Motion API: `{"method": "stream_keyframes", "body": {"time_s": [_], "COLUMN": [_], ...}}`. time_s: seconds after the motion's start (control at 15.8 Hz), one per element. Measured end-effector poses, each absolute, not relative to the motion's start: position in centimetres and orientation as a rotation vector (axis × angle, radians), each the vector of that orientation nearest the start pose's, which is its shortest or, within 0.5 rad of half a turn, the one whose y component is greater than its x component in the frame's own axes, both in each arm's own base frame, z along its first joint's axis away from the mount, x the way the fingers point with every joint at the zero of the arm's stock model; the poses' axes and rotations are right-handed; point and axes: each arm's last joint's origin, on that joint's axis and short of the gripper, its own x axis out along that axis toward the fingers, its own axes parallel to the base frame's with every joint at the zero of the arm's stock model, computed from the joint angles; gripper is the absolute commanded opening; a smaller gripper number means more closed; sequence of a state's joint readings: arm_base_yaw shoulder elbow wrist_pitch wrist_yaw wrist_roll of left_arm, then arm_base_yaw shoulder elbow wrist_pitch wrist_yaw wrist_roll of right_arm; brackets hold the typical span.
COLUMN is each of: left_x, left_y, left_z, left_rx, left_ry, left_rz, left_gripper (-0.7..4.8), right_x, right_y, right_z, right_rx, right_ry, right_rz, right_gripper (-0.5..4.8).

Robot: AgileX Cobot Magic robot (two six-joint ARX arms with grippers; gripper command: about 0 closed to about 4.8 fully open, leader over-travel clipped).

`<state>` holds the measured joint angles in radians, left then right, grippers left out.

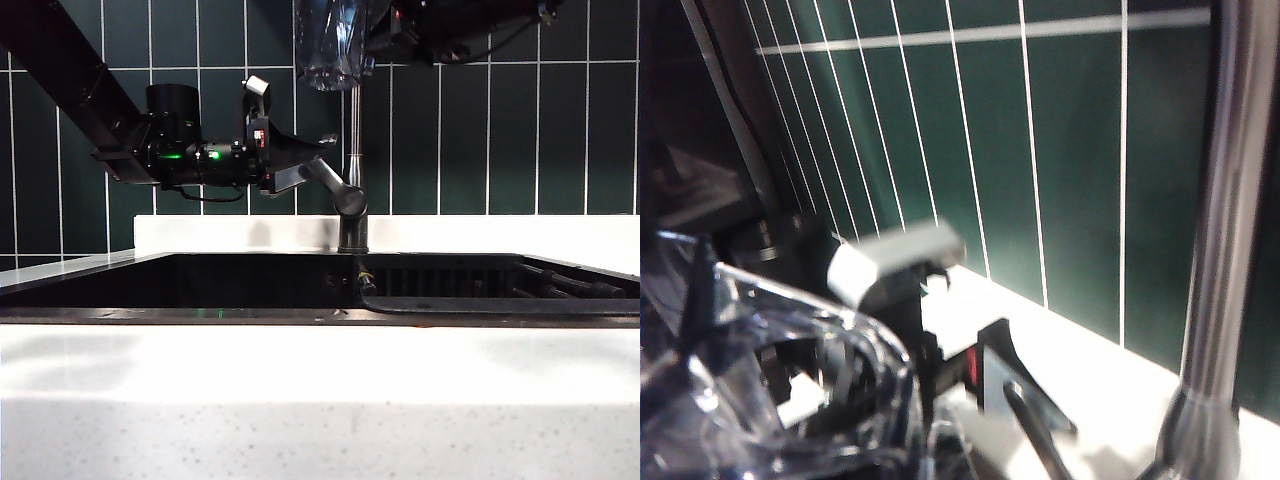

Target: Pick up the mug next to the sink, go to the faucet to get some water, pour the water into the sink, and finally put the mug back to its place.

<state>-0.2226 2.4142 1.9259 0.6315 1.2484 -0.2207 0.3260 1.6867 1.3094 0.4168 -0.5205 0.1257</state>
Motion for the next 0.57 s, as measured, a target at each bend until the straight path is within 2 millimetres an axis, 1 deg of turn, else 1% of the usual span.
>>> {"method": "stream_keyframes", "body": {"time_s": [0.06, 0.19, 0.44, 0.57], "left_x": [51.74, 51.57, 51.55, 51.49], "left_y": [-14.87, -15.17, -15.20, -15.19], "left_z": [22.81, 22.81, 22.73, 22.57], "left_rx": [-0.101, -0.094, -0.086, -0.081], "left_ry": [0.026, 0.028, 0.022, 0.027], "left_rz": [-1.487, -1.522, -1.535, -1.568], "left_gripper": [4.25, 3.94, 3.94, 3.94], "right_x": [36.83, 36.85, 36.85, 36.85], "right_y": [13.97, 13.96, 13.96, 13.97], "right_z": [33.93, 34.05, 34.01, 33.99], "right_rx": [0.113, 0.113, 0.113, 0.112], "right_ry": [0.009, 0.010, 0.014, 0.016], "right_rz": [0.848, 0.848, 0.846, 0.846], "right_gripper": [-0.07, -0.07, -0.07, -0.07]}}
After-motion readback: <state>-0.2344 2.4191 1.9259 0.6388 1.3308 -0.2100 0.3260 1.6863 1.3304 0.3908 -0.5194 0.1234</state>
